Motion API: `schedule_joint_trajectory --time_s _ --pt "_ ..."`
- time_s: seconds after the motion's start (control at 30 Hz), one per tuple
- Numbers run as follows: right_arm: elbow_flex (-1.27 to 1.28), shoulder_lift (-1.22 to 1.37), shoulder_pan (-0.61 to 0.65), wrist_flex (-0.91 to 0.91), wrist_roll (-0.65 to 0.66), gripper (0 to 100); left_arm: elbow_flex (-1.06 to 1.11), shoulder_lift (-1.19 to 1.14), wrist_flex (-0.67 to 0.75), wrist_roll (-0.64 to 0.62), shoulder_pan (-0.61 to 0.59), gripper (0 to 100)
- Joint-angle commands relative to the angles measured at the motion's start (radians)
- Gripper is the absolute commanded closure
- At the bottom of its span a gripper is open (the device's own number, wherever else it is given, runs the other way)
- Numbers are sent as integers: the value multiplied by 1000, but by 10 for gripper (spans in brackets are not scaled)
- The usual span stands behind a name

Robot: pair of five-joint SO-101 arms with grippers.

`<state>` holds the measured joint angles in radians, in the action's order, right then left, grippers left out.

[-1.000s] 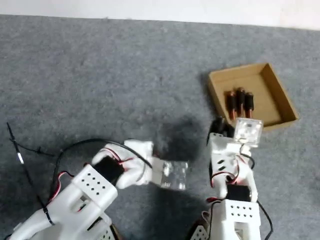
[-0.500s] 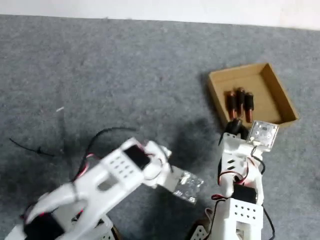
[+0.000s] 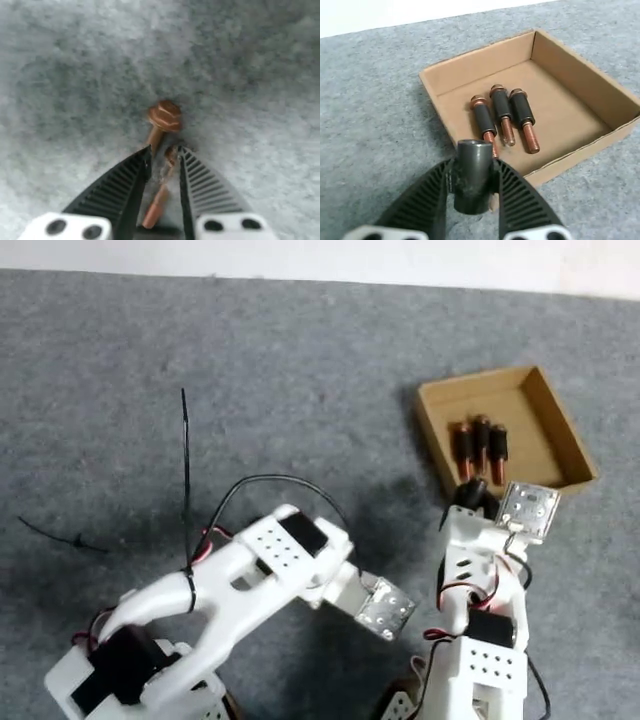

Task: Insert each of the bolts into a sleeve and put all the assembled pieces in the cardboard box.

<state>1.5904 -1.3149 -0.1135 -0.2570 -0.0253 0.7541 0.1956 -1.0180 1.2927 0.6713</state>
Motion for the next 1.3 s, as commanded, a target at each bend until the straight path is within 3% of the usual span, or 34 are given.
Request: schedule_joint_trajectory --time_s 0.0,0.77,0.9,1.13,1.27 --pt "-12 -25 -8 24 -11 994 -30 -39 52 29 -19 902" --pt "-10 -25 -7 25 -11 994 -82 -202 43 31 -64 907" --pt "-10 -25 -7 25 -11 994 -84 -202 43 31 -88 999" --pt "-8 -25 -7 25 -11 994 -90 -193 46 25 -105 995" --pt "-8 -25 -7 25 -11 994 -154 -194 49 -75 -122 995"
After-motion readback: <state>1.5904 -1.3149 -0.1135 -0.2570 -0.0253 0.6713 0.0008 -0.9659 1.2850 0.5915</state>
